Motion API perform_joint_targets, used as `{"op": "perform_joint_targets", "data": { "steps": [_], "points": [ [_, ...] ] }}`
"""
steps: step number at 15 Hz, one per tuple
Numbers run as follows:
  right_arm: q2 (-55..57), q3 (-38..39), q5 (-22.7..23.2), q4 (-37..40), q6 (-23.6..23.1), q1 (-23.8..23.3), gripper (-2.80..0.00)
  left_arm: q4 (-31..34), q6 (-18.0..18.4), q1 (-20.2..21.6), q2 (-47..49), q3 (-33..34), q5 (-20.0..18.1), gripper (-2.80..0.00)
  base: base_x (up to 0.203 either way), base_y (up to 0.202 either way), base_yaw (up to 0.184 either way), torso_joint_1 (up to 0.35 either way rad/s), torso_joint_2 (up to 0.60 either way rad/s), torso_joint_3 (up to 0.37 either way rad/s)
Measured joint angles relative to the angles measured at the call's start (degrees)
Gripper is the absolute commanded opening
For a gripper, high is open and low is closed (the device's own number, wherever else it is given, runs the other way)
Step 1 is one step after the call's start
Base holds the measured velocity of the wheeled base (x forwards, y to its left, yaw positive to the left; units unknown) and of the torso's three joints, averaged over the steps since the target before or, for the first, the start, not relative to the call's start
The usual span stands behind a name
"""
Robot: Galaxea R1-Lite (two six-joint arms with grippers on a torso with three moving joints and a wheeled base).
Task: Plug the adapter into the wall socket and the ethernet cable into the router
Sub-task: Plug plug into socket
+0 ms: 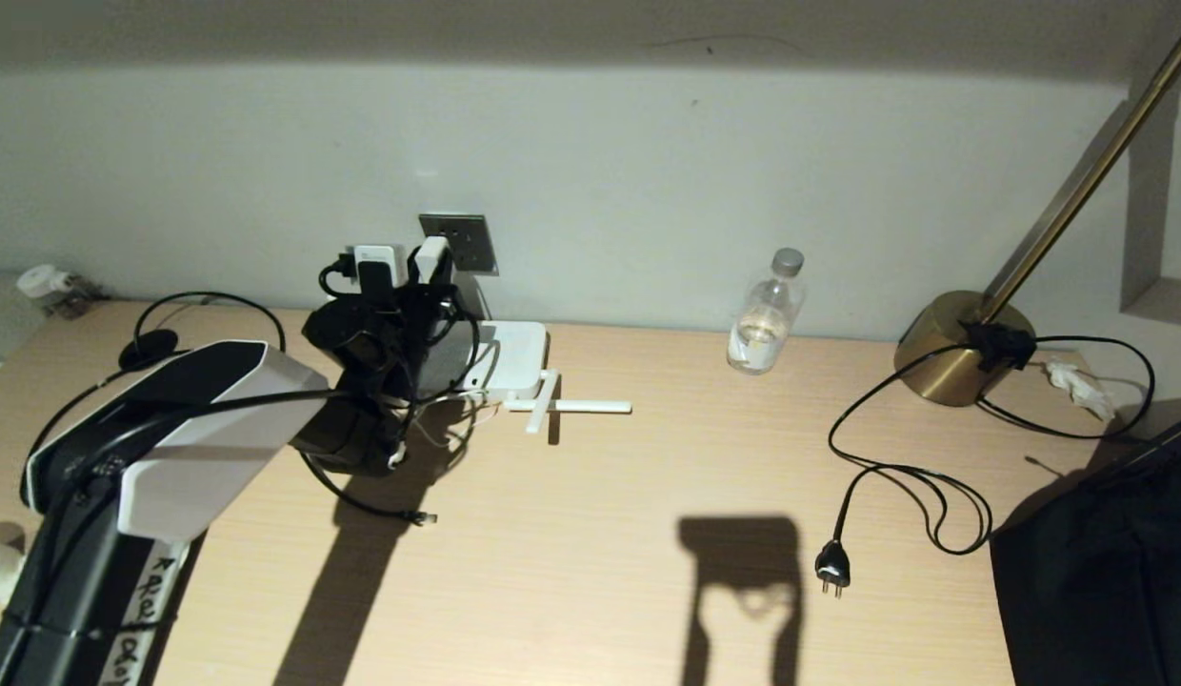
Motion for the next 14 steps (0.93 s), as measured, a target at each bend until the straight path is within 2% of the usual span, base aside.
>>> {"op": "perform_joint_targets", "data": {
  "steps": [14],
  "points": [
    [0.0, 0.0, 0.0, 0.0, 0.0, 0.0, -2.80, 0.0, 0.1, -0.7, 0.2, -1.7, 0.0, -2.80, 0.000, 0.000, 0.000, 0.000, 0.00, 0.000]
  ]
}}
